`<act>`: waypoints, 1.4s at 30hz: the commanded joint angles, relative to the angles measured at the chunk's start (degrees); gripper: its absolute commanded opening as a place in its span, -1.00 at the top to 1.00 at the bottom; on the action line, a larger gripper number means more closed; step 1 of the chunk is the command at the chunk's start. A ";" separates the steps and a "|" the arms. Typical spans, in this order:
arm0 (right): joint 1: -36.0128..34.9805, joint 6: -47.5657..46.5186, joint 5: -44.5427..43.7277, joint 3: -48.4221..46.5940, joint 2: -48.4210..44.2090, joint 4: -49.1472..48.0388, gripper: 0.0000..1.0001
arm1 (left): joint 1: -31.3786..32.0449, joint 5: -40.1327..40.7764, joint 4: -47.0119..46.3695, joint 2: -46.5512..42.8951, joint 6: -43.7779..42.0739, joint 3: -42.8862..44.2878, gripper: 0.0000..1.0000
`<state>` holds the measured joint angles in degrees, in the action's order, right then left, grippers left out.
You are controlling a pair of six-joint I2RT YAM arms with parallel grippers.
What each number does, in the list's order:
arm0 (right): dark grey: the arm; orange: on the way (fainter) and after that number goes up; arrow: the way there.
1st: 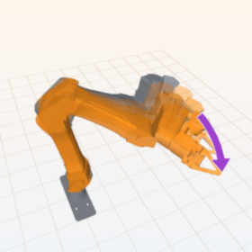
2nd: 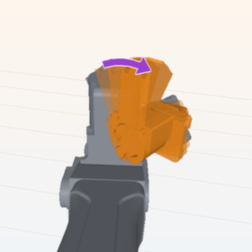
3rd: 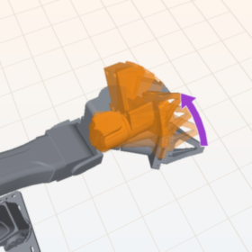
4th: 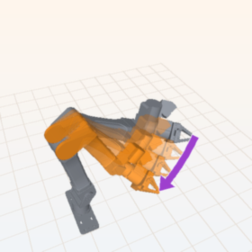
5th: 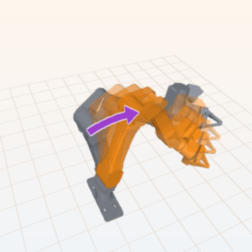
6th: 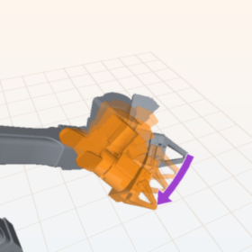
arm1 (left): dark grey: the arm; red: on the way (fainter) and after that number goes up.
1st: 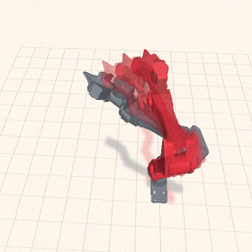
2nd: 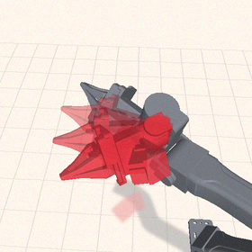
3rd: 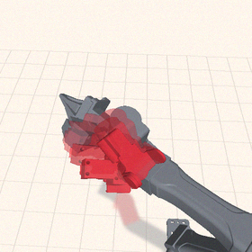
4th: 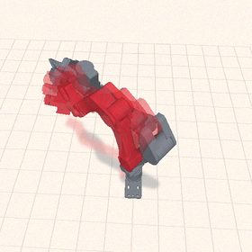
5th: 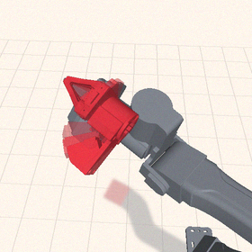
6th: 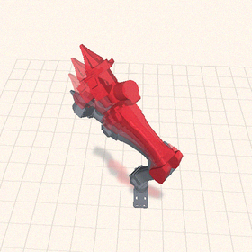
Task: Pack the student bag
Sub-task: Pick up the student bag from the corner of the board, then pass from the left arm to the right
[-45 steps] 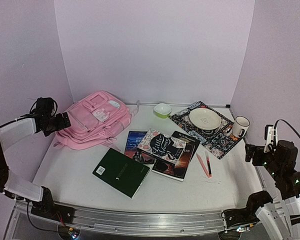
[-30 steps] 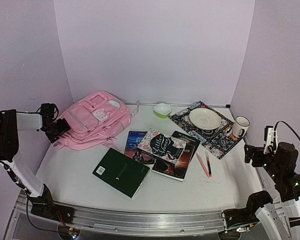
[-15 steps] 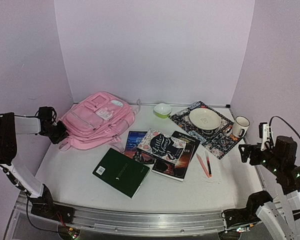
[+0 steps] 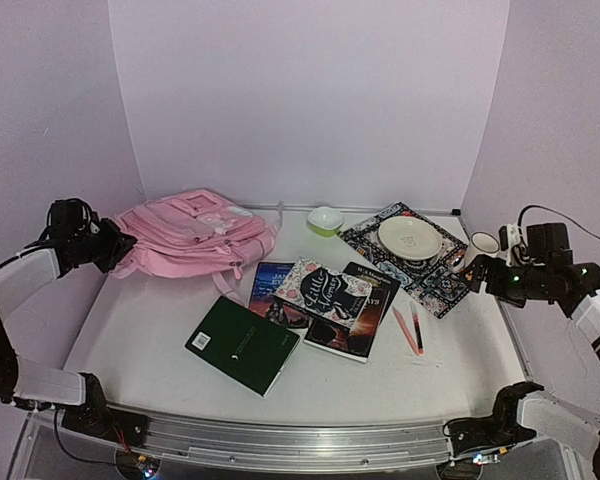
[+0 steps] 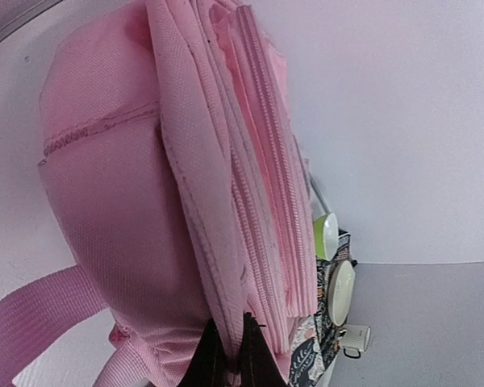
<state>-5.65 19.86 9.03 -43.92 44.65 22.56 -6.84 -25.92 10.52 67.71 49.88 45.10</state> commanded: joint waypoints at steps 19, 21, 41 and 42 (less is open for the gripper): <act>-18.27 17.38 11.87 -3.69 18.14 -26.82 -0.97 | 28.04 14.04 -10.26 -10.18 14.64 1.24 1.00; -23.27 21.10 8.84 -4.05 21.14 -31.11 -0.97 | 30.15 16.37 -10.26 -10.08 14.84 1.28 1.00; -44.13 43.26 -4.50 -9.56 44.06 -54.23 -0.97 | 53.20 29.29 -12.80 -6.58 17.93 0.48 1.00; -44.51 43.86 -4.51 -9.76 45.04 -54.96 -0.97 | 53.95 29.50 -13.03 -6.00 18.02 0.42 1.00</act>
<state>-48.68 59.44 6.01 -50.75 86.84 -26.49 43.46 4.25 7.35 61.17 67.71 44.05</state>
